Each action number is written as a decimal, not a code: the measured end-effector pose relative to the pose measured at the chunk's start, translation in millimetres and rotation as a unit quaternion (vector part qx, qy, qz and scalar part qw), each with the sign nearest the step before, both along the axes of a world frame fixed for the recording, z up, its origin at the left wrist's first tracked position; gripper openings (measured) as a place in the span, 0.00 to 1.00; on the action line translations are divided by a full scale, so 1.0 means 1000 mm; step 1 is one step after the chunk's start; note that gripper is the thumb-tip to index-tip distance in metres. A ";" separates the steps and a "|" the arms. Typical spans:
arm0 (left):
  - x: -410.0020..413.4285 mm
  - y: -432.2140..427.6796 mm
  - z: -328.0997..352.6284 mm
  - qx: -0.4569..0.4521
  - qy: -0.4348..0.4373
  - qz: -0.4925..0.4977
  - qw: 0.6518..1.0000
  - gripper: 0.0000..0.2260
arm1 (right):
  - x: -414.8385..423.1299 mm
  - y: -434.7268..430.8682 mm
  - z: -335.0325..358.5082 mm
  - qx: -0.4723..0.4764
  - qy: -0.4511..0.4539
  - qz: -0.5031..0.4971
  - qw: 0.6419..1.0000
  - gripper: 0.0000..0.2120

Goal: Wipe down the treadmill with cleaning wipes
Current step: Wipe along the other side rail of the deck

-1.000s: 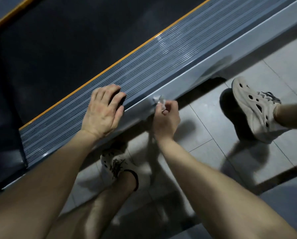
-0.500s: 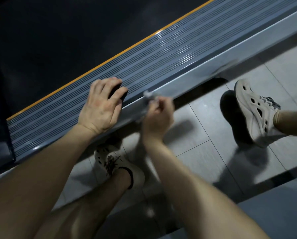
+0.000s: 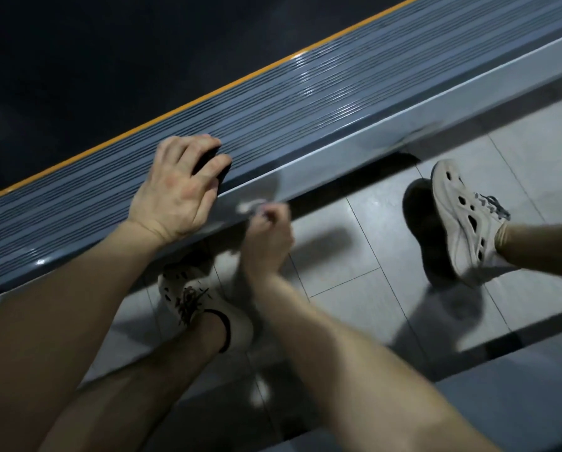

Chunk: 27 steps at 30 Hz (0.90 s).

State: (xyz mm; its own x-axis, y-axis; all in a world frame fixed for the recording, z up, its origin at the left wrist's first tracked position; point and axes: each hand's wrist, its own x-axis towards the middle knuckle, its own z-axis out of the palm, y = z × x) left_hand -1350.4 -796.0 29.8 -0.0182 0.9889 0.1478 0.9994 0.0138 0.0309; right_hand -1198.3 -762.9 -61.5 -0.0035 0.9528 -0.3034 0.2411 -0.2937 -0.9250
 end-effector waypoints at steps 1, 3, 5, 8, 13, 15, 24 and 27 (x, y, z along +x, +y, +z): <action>-0.001 0.000 0.000 -0.002 0.004 0.001 1.000 0.21 | -0.006 -0.028 0.002 -0.045 0.018 0.068 0.997 0.06; -0.002 -0.001 -0.001 -0.007 0.008 0.004 1.000 0.21 | -0.008 -0.044 0.005 -0.116 0.047 0.102 0.987 0.06; -0.002 -0.001 -0.002 -0.003 0.010 0.006 1.000 0.21 | 0.004 -0.008 -0.011 -0.132 0.021 0.049 0.990 0.05; -0.001 -0.001 -0.003 0.001 0.006 -0.004 1.000 0.21 | 0.047 0.086 -0.034 -0.081 -0.012 -0.097 0.992 0.05; 0.000 0.000 -0.003 -0.006 0.023 -0.005 1.000 0.22 | 0.041 0.117 -0.055 -0.102 -0.009 -0.187 0.977 0.07; 0.001 0.000 -0.004 -0.007 0.026 -0.006 1.000 0.22 | 0.015 0.053 -0.051 -0.172 0.027 -0.079 0.982 0.07; -0.003 -0.002 -0.005 -0.011 0.029 -0.010 0.999 0.22 | 0.085 0.145 -0.013 -0.012 0.037 -0.160 0.986 0.04; -0.003 -0.001 -0.004 -0.028 0.025 -0.006 0.999 0.22 | 0.092 0.191 0.017 0.081 0.042 -0.230 0.969 0.02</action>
